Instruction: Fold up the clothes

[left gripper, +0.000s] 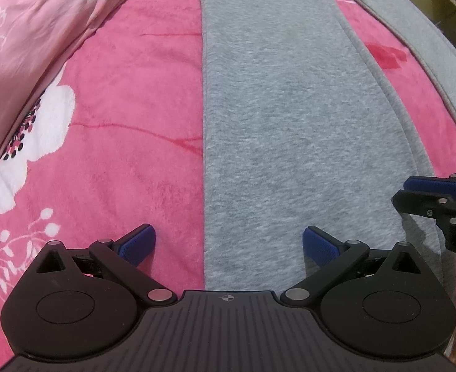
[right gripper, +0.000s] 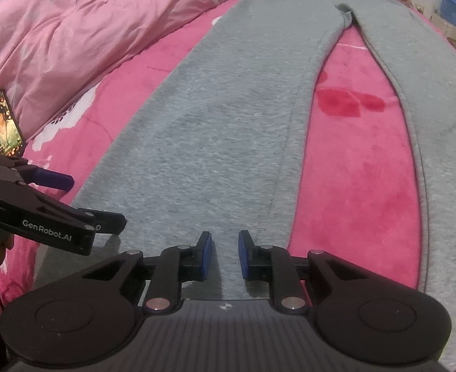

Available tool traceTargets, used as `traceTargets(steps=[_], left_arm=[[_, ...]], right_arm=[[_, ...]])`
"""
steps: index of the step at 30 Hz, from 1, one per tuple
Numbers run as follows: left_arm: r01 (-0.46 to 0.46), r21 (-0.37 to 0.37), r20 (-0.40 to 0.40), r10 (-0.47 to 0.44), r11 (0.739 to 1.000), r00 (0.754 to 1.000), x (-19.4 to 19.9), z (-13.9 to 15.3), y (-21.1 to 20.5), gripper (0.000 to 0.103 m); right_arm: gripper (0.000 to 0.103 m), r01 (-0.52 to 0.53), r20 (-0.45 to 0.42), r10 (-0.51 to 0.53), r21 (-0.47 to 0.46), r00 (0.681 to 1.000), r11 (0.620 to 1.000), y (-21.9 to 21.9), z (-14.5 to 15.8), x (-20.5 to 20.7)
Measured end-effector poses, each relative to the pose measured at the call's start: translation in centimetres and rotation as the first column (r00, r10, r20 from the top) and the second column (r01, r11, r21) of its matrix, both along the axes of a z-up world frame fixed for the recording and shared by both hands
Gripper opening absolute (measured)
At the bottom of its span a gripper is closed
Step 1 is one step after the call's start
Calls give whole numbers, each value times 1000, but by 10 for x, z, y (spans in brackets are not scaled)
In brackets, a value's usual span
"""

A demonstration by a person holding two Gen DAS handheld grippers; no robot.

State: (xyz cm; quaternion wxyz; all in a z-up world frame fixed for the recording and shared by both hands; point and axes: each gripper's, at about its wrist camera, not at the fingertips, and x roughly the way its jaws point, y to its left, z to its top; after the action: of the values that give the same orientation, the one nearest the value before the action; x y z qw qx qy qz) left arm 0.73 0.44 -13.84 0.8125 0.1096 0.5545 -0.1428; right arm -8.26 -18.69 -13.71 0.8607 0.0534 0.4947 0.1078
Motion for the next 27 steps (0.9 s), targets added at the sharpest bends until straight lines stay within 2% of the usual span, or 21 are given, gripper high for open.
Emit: traceTargets(steps=[27], left_arm=[[-2,2,-6,2,1000,1000,-6,-1,1,103]], right_arm=[[20,-10,2,10,-12,1000,1000,4,-2,0]])
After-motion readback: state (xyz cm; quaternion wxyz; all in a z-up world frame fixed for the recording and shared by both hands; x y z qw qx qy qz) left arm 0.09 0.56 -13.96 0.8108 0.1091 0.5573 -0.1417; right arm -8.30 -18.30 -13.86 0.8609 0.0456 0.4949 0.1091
